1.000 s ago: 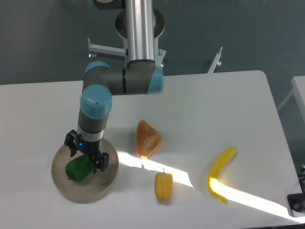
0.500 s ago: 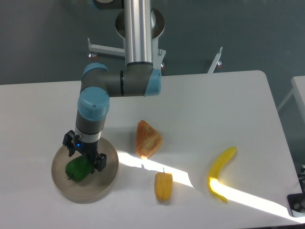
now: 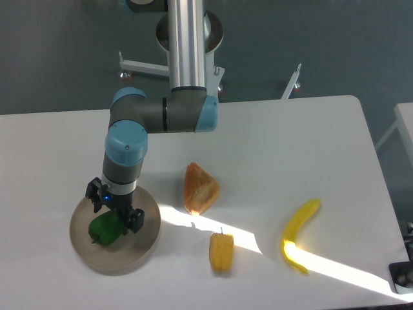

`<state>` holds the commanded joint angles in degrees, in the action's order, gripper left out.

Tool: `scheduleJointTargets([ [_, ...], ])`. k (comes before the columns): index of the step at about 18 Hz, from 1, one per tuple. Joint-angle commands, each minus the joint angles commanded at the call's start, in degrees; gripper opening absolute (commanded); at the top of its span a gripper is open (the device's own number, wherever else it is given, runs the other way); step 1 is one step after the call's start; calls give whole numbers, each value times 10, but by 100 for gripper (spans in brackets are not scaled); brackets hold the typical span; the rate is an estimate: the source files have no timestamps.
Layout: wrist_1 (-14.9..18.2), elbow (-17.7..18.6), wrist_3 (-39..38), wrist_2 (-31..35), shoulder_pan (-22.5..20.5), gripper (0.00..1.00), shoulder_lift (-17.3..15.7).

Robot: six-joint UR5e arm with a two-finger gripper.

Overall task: Pick up the green pepper from the plate
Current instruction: 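Lower the gripper onto the green pepper and close on it, then lift the green pepper off the plate and carry it toward the banana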

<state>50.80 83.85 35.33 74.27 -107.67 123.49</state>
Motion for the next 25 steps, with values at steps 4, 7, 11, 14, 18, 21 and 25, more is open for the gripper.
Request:
scheduleJointTargets([
  [4,0,-3,1,-1,-1,35,0],
  [7,0,-6,1,-1,-1,33,0],
  [11,2,-18,4,-3,-10,32,-8],
  [14,7,-25,14,0,-33,32,-25],
  [18,10,-25,67,3,-88,32,-31],
  [21,13,-30,130,31,-130,32,-38],
  [25,19,-33,205,39,-181,32,-41],
])
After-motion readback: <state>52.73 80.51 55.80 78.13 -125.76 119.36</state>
